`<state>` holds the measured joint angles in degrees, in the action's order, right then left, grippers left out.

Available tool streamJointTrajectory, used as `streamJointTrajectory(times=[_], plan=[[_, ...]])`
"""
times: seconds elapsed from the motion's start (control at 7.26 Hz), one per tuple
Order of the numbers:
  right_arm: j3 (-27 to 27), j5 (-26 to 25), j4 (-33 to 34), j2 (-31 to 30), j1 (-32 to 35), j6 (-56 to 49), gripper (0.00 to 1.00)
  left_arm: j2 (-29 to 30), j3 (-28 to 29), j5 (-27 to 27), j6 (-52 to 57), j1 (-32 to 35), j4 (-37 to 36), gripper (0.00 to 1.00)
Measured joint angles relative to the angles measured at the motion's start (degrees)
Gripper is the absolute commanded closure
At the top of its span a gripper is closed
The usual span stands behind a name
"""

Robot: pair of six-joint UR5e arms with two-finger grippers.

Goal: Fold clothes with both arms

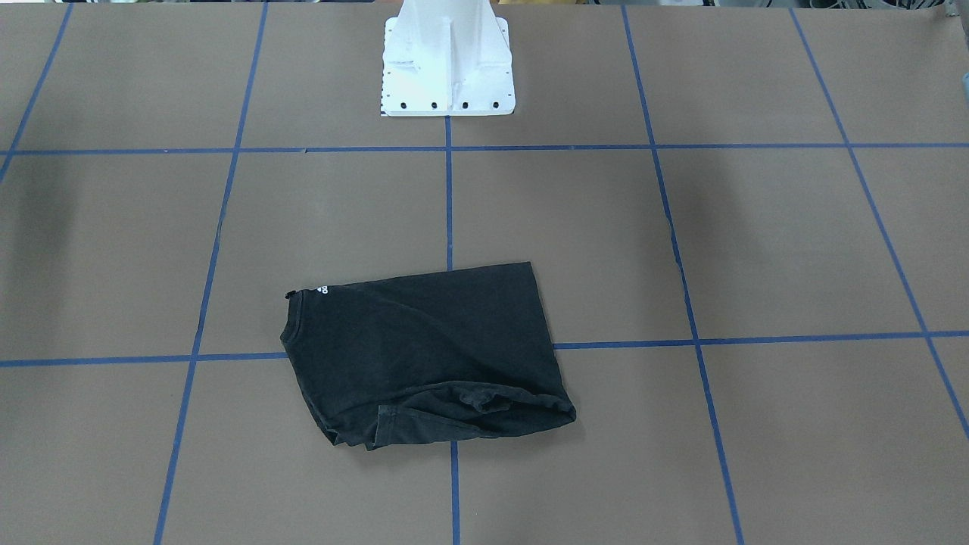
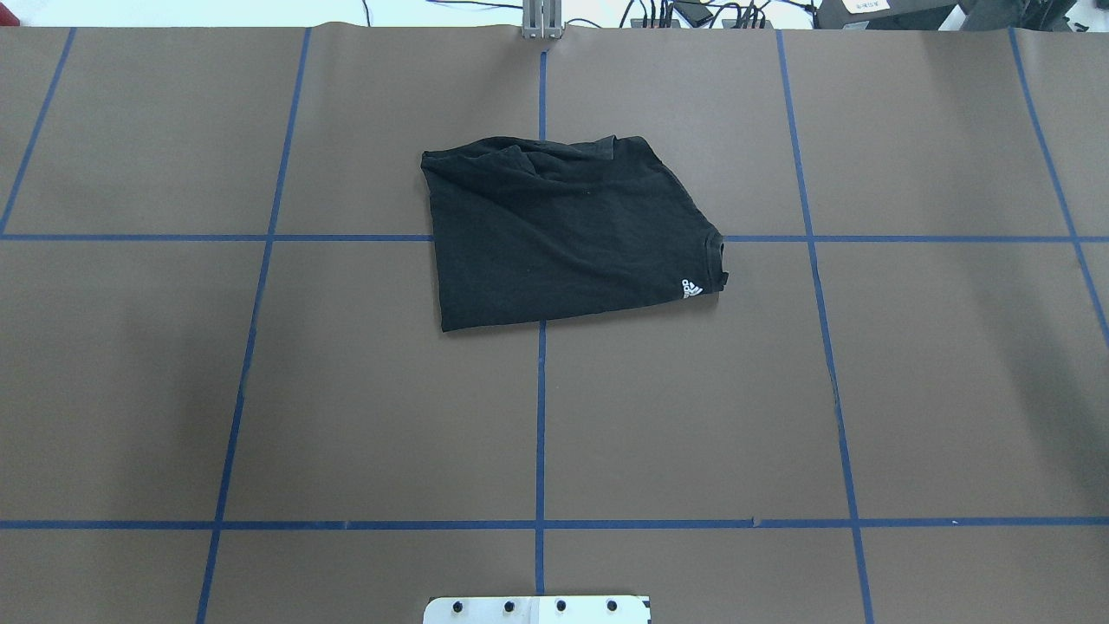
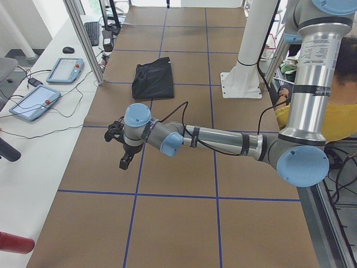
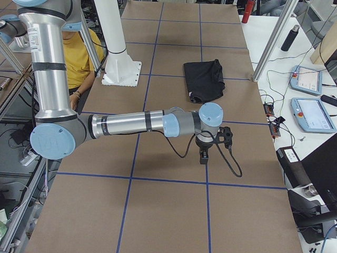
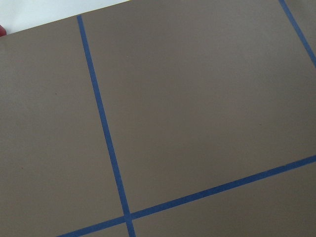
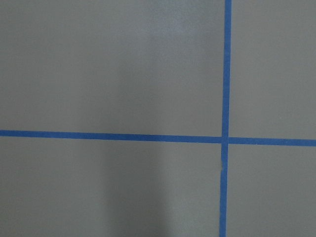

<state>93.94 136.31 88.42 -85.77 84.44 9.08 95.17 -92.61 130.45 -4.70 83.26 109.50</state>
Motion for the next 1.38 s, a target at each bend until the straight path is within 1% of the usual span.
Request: streamJointTrajectory(times=[0.28,0.41,0.69,1.1,1.38], plan=[[-0.10,-0.55,0.07,0.17,-0.55,-0.97,0.00,0.17,-1.66,-0.40,4.47,0.31,-7.94,0.00],[-0.14,-0.39,0.08,0.26,-0.64,-1.08,0.00,-0.09,-1.41,-0.42,5.31,0.49,-9.27,0.00],[0.04,-0.25,-0.10,0.12,-0.71,-0.96,0.00,-1.43,-0.94,-1.47,5.49,1.00,-9.69,0.00],[0.40,-0.64,-0.57,-0.39,-1.56,-1.10,0.00,-0.63,-2.13,-1.57,-0.71,1.19,-9.96,0.00],[0.69,-0.27,-0.79,-0.07,-2.58,-0.63,0.00,0.05,-2.55,-1.40,-1.78,1.14,-9.87,0.00]])
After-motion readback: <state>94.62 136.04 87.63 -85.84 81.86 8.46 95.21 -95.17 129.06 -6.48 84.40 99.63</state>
